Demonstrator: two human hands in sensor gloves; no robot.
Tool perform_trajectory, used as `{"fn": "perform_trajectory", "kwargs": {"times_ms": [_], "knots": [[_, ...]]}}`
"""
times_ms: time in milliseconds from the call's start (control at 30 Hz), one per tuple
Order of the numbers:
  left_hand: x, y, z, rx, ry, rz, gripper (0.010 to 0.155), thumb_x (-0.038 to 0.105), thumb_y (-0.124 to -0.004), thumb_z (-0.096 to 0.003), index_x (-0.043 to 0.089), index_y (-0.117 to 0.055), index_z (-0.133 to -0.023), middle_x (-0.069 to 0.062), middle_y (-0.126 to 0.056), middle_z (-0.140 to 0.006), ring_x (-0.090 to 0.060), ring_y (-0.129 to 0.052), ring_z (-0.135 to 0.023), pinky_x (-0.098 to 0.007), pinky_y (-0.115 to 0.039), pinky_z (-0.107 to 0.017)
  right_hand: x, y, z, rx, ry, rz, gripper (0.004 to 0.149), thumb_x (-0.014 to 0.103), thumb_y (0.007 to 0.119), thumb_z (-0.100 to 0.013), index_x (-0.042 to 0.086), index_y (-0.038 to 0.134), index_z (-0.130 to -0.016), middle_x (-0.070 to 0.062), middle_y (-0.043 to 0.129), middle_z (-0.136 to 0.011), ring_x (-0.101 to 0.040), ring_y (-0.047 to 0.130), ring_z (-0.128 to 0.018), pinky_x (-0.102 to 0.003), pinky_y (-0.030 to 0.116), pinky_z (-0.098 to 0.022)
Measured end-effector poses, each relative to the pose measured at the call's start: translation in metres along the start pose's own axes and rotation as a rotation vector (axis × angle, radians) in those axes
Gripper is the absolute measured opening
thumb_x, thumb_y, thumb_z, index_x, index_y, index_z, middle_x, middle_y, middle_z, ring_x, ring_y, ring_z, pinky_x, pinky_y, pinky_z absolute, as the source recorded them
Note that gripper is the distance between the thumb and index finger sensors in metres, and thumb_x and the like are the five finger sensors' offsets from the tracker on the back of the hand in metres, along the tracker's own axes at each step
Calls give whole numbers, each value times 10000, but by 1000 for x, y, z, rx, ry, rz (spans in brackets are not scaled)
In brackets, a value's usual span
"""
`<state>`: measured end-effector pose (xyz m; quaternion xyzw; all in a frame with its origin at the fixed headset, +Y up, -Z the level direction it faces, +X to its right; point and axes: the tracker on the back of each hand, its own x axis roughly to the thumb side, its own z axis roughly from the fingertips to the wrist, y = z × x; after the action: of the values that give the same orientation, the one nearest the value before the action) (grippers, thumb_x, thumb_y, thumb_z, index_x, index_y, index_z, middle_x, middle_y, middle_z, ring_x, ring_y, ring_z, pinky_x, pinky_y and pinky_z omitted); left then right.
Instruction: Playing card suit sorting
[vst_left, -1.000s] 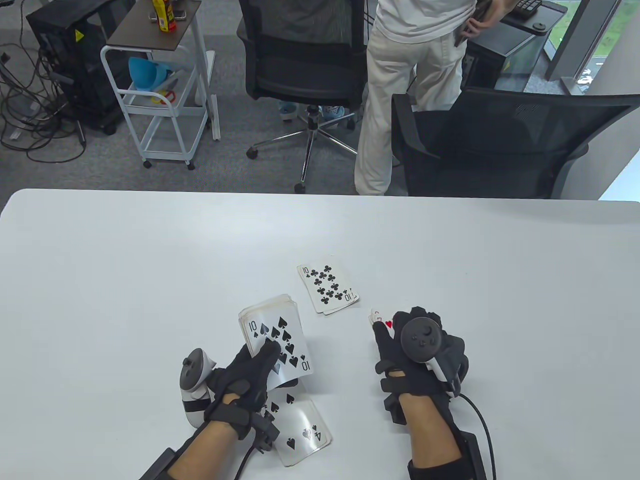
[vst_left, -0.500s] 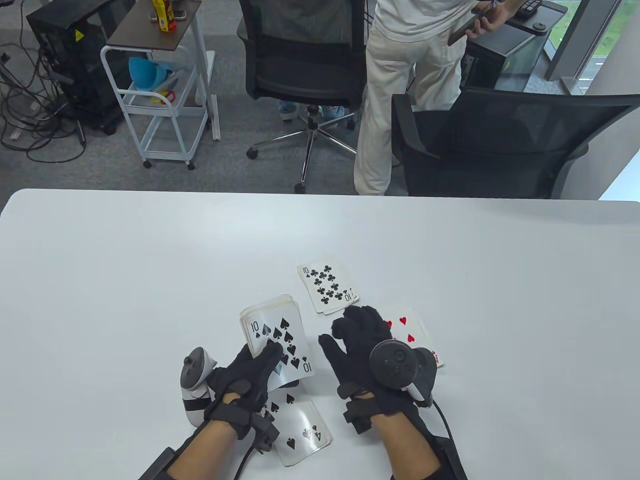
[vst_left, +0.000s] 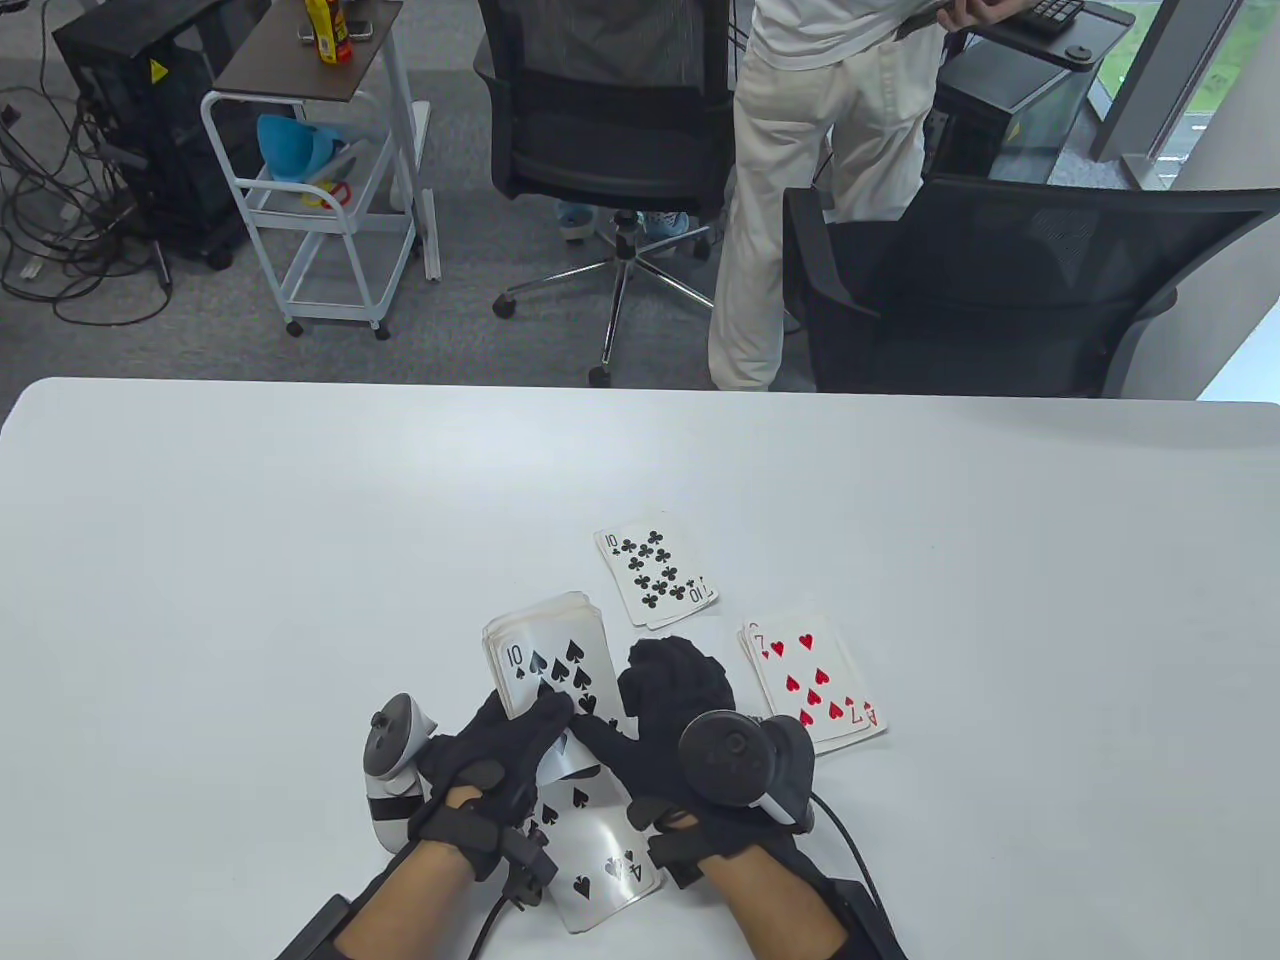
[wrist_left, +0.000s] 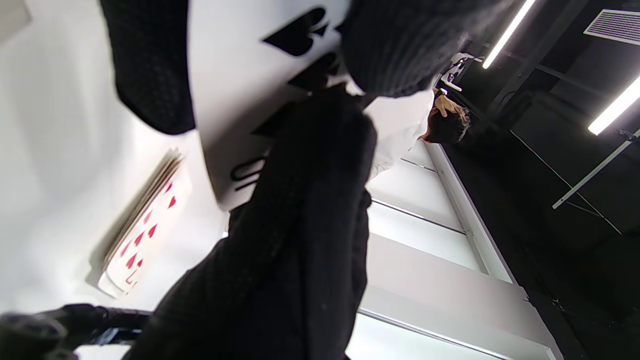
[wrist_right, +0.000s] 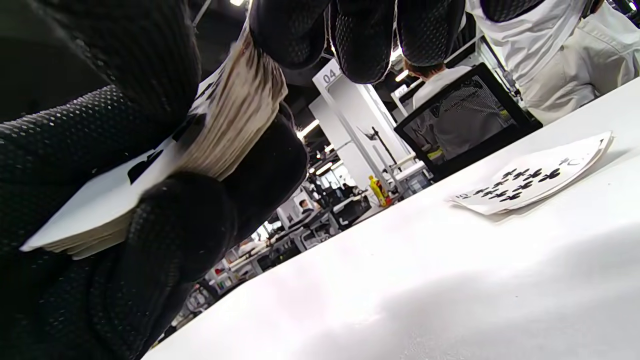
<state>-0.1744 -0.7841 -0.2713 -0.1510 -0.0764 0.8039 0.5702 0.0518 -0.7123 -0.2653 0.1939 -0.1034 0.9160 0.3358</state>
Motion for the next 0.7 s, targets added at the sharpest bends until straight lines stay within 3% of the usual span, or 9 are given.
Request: {"fn": "perform_trajectory", "kwargs": {"times_ms": [333,700], "knots": [[-3,-1,-1,-16,25,17,598,471,-855,-561,256,-598,-1056,-30,-798,-1010,-308,-944,-843,-407,-943,-508,-1,-4,0,-65,11,-49,417,388,841,-537,45,778,-767,-213,709,-992,-508,638,-957,-724,473,-668],[-3,-1,0,-23,30,27,600,474,-846,-565,256,-589,-1061,-33,-783,-1021,-312,-930,-857,-411,-937,-518,-4,-9,0,-96,20,-53,382,352,786,-559,49,864,-779,-189,778,-966,-494,663,-948,-720,480,-666]]}}
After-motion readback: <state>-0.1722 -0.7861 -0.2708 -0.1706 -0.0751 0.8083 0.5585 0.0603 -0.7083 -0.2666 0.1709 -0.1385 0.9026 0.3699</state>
